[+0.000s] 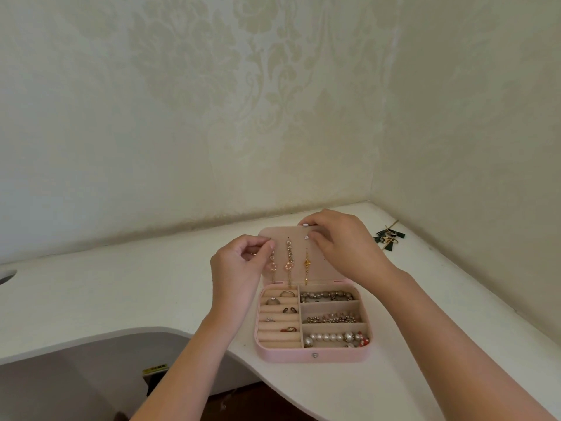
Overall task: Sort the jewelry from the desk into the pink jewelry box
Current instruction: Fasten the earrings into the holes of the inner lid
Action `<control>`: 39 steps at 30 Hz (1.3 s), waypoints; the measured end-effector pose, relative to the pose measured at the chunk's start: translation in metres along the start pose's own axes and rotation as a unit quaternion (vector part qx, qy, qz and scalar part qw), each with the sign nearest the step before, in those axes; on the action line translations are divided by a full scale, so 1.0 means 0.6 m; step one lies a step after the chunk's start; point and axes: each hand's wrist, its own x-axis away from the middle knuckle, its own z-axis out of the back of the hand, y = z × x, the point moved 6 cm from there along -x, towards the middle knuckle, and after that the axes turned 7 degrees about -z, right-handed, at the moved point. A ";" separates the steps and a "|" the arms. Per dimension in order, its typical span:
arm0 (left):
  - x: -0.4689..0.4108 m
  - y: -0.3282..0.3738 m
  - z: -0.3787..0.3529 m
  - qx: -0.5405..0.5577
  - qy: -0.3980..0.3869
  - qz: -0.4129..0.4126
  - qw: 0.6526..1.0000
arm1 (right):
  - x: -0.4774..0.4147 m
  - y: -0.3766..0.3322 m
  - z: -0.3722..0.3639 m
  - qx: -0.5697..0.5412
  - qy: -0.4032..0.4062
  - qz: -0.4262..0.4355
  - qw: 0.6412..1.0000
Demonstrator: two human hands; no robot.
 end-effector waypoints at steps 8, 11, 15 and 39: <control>-0.019 0.016 0.000 -0.035 -0.062 0.056 0.996 | -0.002 -0.002 -0.001 0.003 -0.001 0.002 1.000; -0.034 0.019 0.000 -0.049 -0.107 0.084 0.989 | -0.001 -0.004 -0.001 0.004 -0.003 0.005 1.000; -0.044 0.022 -0.005 -0.072 -0.157 0.090 0.981 | 0.002 -0.004 0.001 0.007 -0.001 0.010 1.000; -0.060 0.052 0.014 -0.339 -0.133 -0.098 0.926 | 0.002 -0.010 -0.001 0.005 0.000 -0.032 0.999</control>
